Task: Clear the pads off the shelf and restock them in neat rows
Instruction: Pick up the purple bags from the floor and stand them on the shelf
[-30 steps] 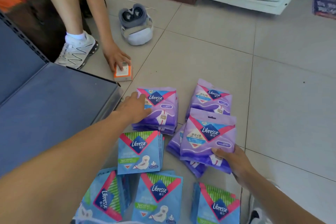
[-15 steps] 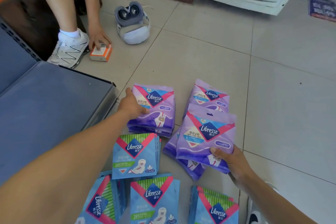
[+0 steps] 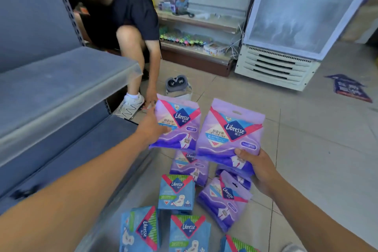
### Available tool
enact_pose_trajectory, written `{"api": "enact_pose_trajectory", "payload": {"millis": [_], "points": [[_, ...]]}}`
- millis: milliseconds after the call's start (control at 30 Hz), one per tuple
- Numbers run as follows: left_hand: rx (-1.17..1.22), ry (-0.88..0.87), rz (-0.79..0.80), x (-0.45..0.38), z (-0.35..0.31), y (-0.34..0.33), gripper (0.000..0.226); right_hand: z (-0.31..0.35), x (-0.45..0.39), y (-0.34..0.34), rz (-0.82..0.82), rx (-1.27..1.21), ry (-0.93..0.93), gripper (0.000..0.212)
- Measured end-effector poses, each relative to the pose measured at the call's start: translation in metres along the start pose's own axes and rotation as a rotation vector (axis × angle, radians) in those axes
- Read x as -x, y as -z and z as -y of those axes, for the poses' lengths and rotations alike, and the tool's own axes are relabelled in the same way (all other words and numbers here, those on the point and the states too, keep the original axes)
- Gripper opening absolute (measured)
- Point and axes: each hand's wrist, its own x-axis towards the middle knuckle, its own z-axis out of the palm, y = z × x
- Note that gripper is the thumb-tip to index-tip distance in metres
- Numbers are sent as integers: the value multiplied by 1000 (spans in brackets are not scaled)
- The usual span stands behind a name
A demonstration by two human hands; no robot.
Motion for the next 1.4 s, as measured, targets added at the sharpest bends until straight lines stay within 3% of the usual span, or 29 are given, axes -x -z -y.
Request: {"api": "enact_pose_trajectory", "payload": {"millis": [167,333,400,533,733,867,900,1033,1233,1400], "points": [[4,-81,-137,77,-48,83,63,71,24,-71,171,-34,120,38],[-2,-114,-277,155,-66,165,53,108,45,-156,398,8,218,53],[6,-103,-350,187,-65,200,52,110,58,-191,496,22,216,52],[45,-109,-529,242,-59,261,49,113,86,-258,673,93,211,77],[31,-45,-782,333,-31,346,54,110,132,-367,872,89,202,55],[111,-8,-921,388,-4,392,55,99,170,-432,1014,131,177,85],[137,-2,-946,399,3,400,54,95,177,-444,1045,135,172,83],[128,92,-994,418,38,411,58,79,190,-474,1102,131,151,47],[119,123,-1026,405,69,407,54,60,185,-488,1079,163,144,47],[-189,183,-1049,387,72,408,51,56,172,-488,1064,171,135,62]]}}
